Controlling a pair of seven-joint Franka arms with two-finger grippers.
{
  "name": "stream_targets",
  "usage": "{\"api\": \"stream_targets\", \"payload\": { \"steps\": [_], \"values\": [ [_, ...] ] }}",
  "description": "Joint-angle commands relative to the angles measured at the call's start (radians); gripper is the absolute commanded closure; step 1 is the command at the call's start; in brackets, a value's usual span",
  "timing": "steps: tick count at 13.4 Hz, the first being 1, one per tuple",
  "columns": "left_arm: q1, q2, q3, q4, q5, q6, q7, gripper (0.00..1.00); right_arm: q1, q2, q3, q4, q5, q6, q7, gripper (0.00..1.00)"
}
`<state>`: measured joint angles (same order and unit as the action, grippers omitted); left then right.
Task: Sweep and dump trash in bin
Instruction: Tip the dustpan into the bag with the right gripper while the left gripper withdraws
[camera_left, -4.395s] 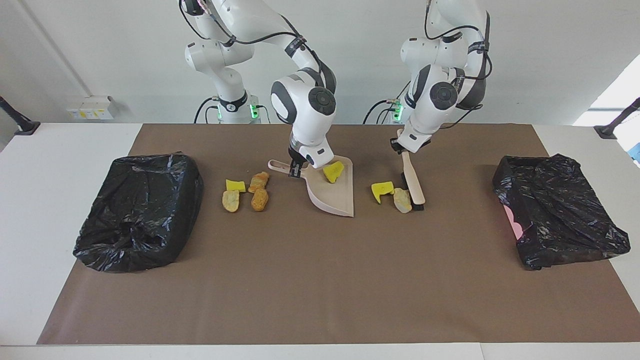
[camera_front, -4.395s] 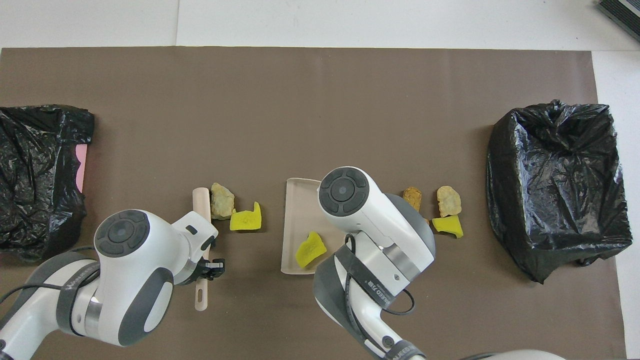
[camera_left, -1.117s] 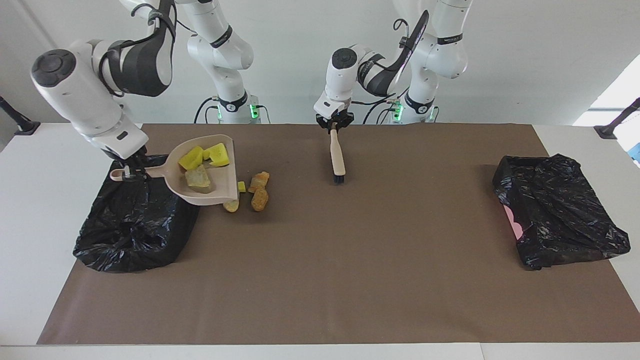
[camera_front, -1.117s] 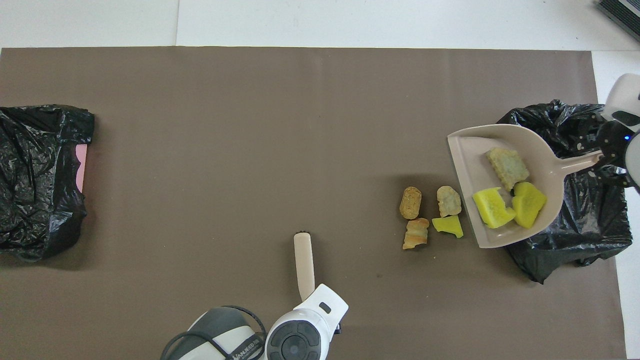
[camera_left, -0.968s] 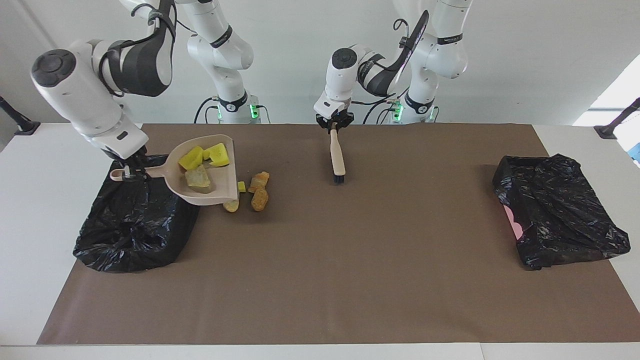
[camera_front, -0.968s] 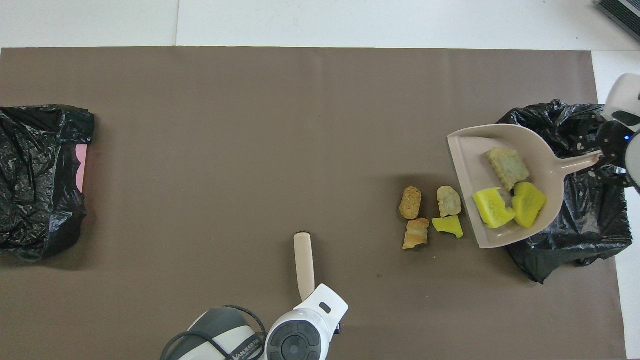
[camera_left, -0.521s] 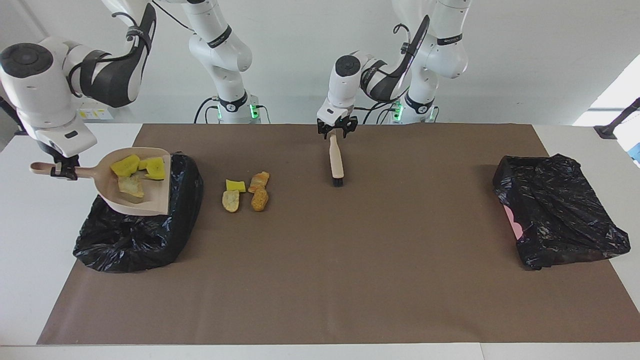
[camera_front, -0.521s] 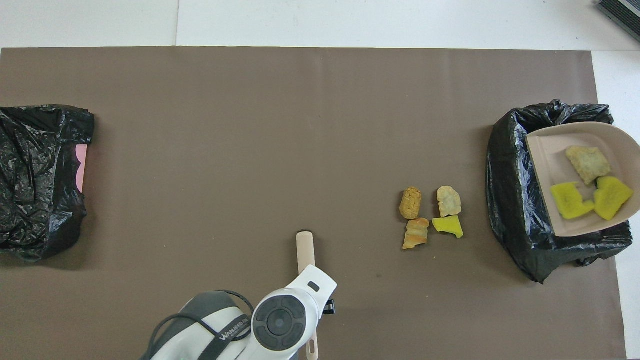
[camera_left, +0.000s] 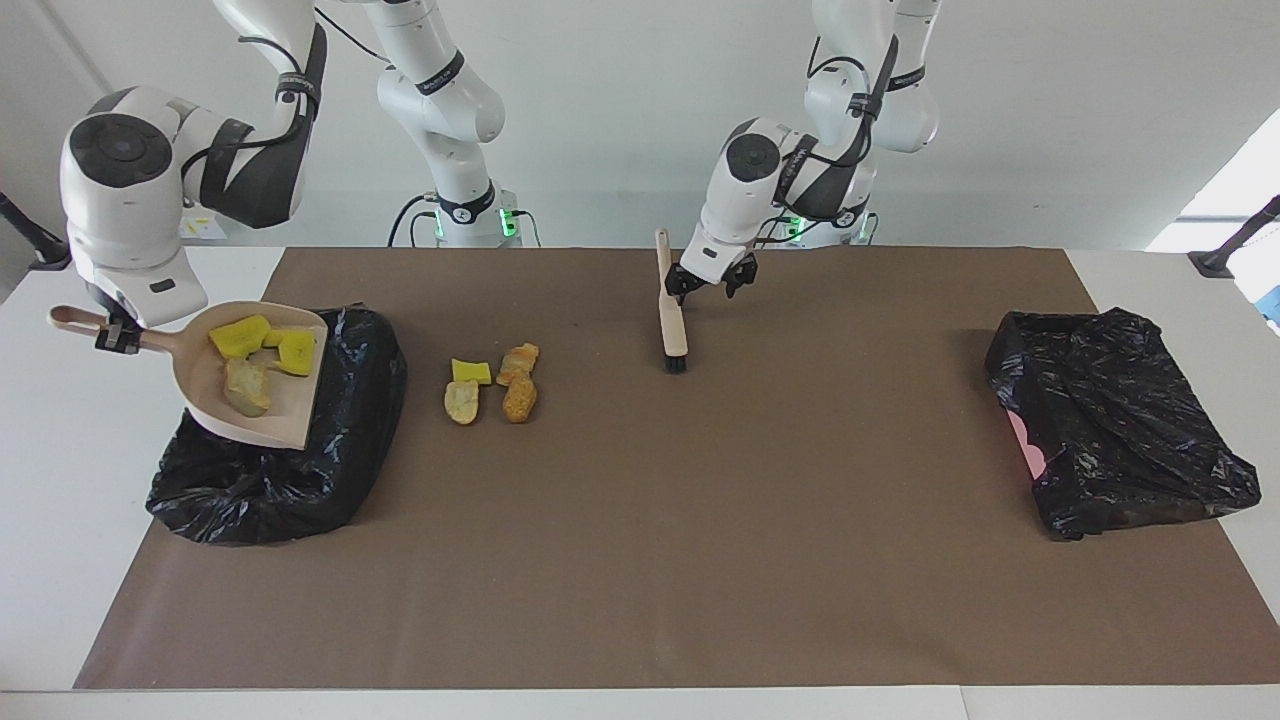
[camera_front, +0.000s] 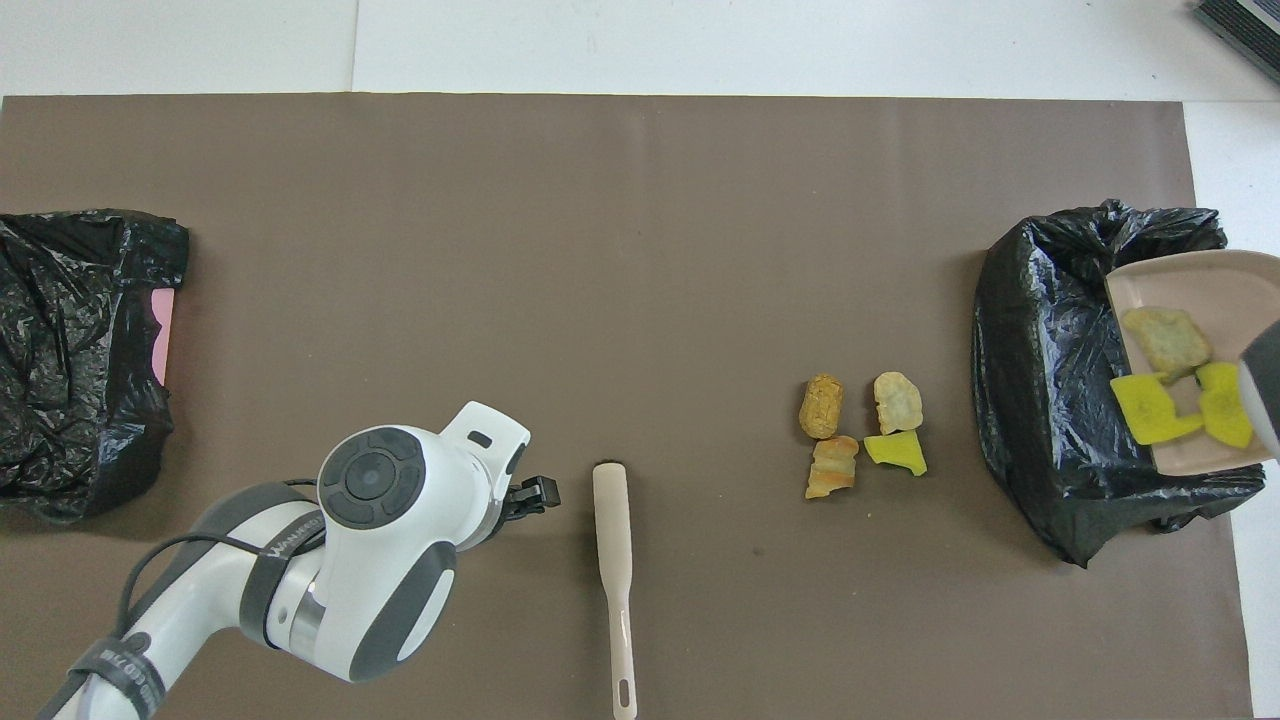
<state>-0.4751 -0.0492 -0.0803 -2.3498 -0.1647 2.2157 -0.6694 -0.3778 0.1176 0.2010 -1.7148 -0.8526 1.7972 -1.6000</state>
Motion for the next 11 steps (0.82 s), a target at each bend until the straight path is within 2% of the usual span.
{"api": "stream_targets", "payload": {
  "steps": [1, 3, 7, 9, 11],
  "values": [
    [0.120, 0.011, -0.012, 0.012, 0.025, -0.021, 0.101, 0.00, 0.051, -0.041, 0.003, -0.029, -0.083, -0.056, 0.021, 1.00],
    [0.197, 0.006, -0.010, 0.014, 0.027, -0.022, 0.181, 0.00, 0.079, -0.045, 0.005, -0.026, -0.134, -0.073, 0.021, 1.00],
    [0.343, -0.001, -0.010, 0.014, 0.086, -0.037, 0.333, 0.00, 0.066, -0.085, 0.005, -0.025, -0.172, -0.071, -0.007, 1.00],
    [0.418, -0.032, -0.010, 0.036, 0.088, -0.074, 0.439, 0.00, 0.062, -0.113, 0.005, -0.013, -0.168, -0.076, -0.037, 1.00],
    [0.476, -0.046, -0.009, 0.095, 0.088, -0.175, 0.535, 0.00, 0.048, -0.119, -0.014, 0.006, -0.094, -0.078, -0.035, 1.00]
  ]
}}
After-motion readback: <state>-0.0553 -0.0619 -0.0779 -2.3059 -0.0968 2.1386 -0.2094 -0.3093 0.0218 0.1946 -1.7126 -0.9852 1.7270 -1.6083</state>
